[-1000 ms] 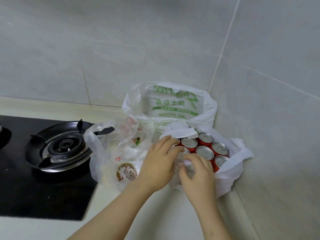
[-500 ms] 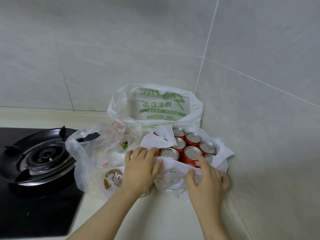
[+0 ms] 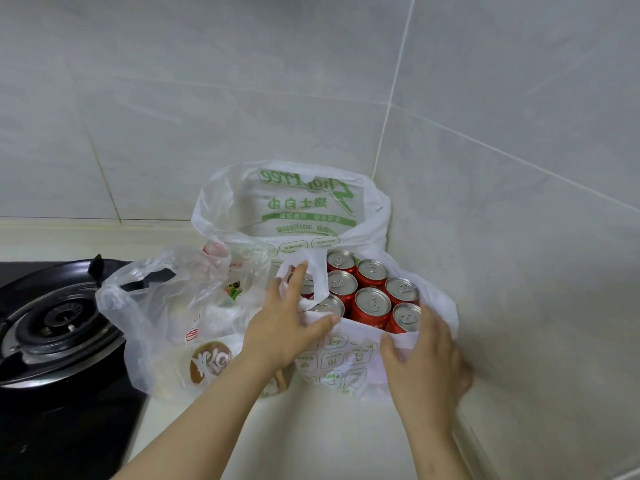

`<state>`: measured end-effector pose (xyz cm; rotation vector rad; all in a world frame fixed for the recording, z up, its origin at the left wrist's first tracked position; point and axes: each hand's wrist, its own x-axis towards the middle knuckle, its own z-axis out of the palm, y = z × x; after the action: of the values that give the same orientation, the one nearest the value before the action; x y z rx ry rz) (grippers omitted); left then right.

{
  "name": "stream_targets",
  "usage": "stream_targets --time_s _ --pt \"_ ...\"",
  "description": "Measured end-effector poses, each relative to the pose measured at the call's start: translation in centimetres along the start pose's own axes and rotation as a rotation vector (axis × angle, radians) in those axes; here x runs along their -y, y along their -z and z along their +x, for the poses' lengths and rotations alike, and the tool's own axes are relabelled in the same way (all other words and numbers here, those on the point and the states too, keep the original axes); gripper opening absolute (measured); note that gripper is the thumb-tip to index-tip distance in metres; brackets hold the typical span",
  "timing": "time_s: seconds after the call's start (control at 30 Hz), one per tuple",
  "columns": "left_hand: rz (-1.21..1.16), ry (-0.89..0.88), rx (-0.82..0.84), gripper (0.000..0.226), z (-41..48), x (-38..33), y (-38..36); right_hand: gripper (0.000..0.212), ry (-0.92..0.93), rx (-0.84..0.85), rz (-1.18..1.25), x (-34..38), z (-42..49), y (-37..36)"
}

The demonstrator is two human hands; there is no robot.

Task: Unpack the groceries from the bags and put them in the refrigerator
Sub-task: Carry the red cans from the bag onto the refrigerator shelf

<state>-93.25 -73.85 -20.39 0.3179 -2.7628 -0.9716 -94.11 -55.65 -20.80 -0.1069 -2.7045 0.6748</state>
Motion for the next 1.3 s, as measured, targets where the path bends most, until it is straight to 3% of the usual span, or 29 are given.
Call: stream_targets --time_s 0.1,0.2,0.43,0.6,0.8,0.97,1.0,1.1,1.17,1.23,1.3 --pt "0.042 -0.001 0.090 0.111 0.3 0.5 -0.1 0.074 -0.054 0.064 0.100 -0.7 -0.2 -0.4" --pt "0.078 0.054 0.076 0.121 0.3 1.1 -0.1 0.082 -0.105 0.112 0.159 -1.1 -0.5 -1.0" --pt "0.369 0.017 0.060 0.120 -0.1 2.2 -1.1 0.077 -0.200 0.269 0.093 -2.5 -1.0 -3.1" --pt "-0.095 0.080 0.212 0.101 0.5 1.7 0.8 0.059 -0.226 0.271 0.115 -3.2 -0.4 -3.5" --pt "-0.062 -0.070 -0.210 0.043 1.3 0.6 2.0 0.058 -0.208 0.024 0.272 -2.0 0.2 -2.6" --pt "-0.115 -0.129 -0.358 0.011 2.9 -0.3 2.7 0.036 -0.147 -0.146 0.478 -1.4 1.0 -2.3" --pt "-0.127 -0.116 -0.359 0.005 3.1 -0.6 2.7 0.041 -0.140 -0.159 0.514 -1.2 1.1 -2.3" --pt "-0.360 0.099 -0.405 0.005 4.2 -1.1 2.8 0.066 -0.152 -0.157 0.609 -0.6 1.1 -2.3" --pt "-0.489 0.251 -0.486 0.005 5.2 -1.1 2.7 0.071 -0.145 -0.147 0.617 -0.4 1.0 -2.4" --pt "-0.407 0.286 -0.450 0.009 6.1 -1.2 2.4 0.073 -0.143 -0.131 0.589 -0.4 0.9 -2.6" --pt "-0.296 0.251 -0.295 0.023 6.7 -1.3 1.8 0.077 -0.153 -0.109 0.567 -0.5 1.0 -2.7"
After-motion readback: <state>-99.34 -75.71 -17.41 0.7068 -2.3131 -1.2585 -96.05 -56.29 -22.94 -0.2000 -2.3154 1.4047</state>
